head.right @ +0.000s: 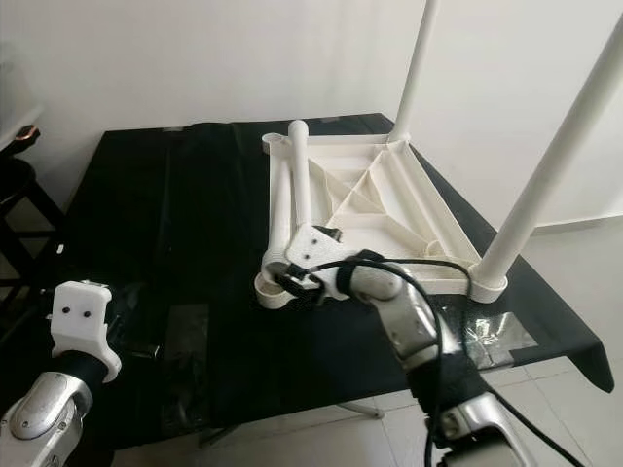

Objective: Building children table

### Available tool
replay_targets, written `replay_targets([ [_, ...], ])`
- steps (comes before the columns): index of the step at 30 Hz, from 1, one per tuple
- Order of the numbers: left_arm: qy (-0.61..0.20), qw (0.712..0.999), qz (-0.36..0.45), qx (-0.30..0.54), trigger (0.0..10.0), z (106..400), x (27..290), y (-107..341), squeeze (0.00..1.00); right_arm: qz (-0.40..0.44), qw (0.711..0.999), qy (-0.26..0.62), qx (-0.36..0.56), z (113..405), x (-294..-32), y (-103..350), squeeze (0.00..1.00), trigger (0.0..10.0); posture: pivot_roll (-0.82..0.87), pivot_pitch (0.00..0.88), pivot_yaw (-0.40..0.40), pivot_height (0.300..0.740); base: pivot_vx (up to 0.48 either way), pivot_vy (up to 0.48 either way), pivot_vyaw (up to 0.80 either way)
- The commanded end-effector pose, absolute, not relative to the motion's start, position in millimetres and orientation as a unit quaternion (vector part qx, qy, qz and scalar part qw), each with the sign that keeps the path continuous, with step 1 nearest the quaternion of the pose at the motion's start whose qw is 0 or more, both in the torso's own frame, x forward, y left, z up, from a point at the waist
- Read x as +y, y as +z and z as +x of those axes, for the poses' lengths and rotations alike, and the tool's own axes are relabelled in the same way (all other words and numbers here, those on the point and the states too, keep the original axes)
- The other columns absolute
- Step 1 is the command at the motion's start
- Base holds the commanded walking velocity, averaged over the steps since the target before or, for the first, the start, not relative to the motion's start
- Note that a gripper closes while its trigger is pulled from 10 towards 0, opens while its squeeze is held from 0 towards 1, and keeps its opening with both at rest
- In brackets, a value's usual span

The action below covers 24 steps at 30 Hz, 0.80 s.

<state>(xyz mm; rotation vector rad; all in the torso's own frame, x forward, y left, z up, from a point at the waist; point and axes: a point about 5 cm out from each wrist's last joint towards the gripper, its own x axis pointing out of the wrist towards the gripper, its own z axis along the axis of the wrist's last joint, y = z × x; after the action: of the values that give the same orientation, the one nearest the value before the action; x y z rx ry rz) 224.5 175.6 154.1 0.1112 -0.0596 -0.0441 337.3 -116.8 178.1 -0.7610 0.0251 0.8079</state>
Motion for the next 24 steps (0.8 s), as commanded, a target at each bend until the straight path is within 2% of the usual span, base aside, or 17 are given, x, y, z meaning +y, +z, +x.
replay_targets([
  [1, -0.025, 0.998, 0.059, -0.021, 10.0, 222.8, 176.8, 152.0, 0.0, -0.372, 0.843, 0.387, 0.012, 338.3, -111.6, 175.5, 0.0, 10.0, 0.04, 0.057, 0.012, 0.74, 0.0, 0.0, 0.0],
  [11, -0.031, 0.998, 0.061, -0.018, 10.0, 219.7, 175.6, 152.1, 0.0, -0.403, 0.87, 0.284, 0.01, 362.6, -100.4, 186.5, 0.0, 10.0, 0.06, 0.063, 0.015, 0.74, 0.0, 0.0, 0.0],
  [18, -0.033, 0.997, 0.061, -0.016, 10.0, 219.6, 175.5, 151.8, 0.0, -0.398, 0.871, 0.288, 0.018, 362.6, -99.3, 190.3, 0.0, 10.0, 0.06, 0.063, 0.016, 0.74, 0.0, 0.0, 0.0],
  [24, -0.036, 0.997, 0.062, -0.015, 10.0, 220.0, 175.2, 151.4, 0.0, -0.327, 0.876, 0.355, 0.011, 352.5, -83.0, 193.4, 0.0, 10.0, 0.05, 0.062, 0.017, 0.74, 0.0, 0.0, 0.0],
])
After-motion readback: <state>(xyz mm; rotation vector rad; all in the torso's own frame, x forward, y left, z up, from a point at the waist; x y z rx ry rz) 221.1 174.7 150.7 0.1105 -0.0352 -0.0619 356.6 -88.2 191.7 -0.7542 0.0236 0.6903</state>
